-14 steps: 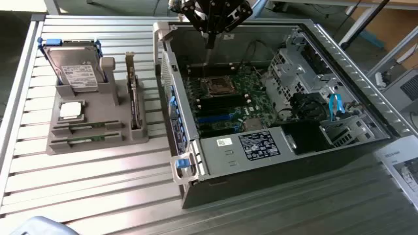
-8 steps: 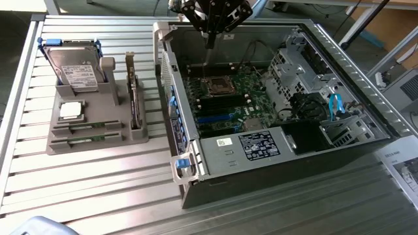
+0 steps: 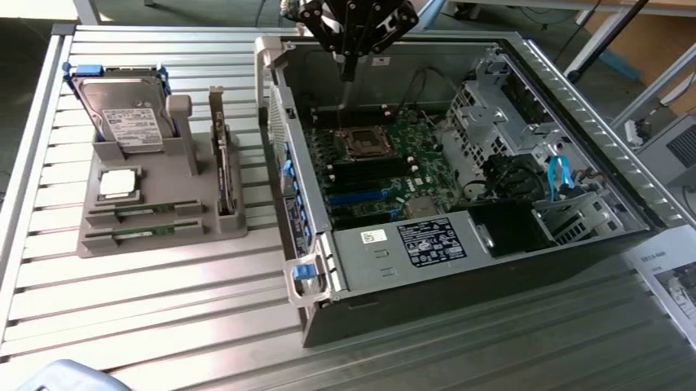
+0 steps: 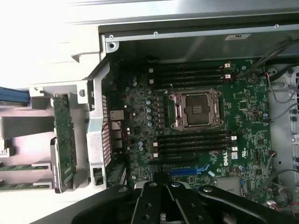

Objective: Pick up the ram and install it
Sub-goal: 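Reach for the ram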

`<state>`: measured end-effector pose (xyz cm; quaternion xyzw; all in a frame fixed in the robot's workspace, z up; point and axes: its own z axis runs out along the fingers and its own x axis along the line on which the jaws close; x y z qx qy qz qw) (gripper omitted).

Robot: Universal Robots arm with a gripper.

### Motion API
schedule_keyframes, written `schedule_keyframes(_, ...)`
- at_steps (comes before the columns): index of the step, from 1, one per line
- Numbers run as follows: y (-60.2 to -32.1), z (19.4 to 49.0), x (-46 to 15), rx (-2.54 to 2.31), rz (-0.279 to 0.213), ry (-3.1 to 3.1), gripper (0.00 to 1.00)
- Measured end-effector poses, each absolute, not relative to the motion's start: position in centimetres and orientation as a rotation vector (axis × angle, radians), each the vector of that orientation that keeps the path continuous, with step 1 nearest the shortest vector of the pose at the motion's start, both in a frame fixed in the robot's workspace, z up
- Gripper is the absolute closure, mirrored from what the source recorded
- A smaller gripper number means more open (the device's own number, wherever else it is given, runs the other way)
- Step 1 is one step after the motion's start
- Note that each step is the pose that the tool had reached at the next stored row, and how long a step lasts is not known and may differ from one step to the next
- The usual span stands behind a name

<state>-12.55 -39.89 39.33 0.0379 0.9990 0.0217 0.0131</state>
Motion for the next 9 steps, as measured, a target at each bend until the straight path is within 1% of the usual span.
schedule_keyframes(9,-39.89,39.33,-13.26,0.118,0.068,3.113,0.90)
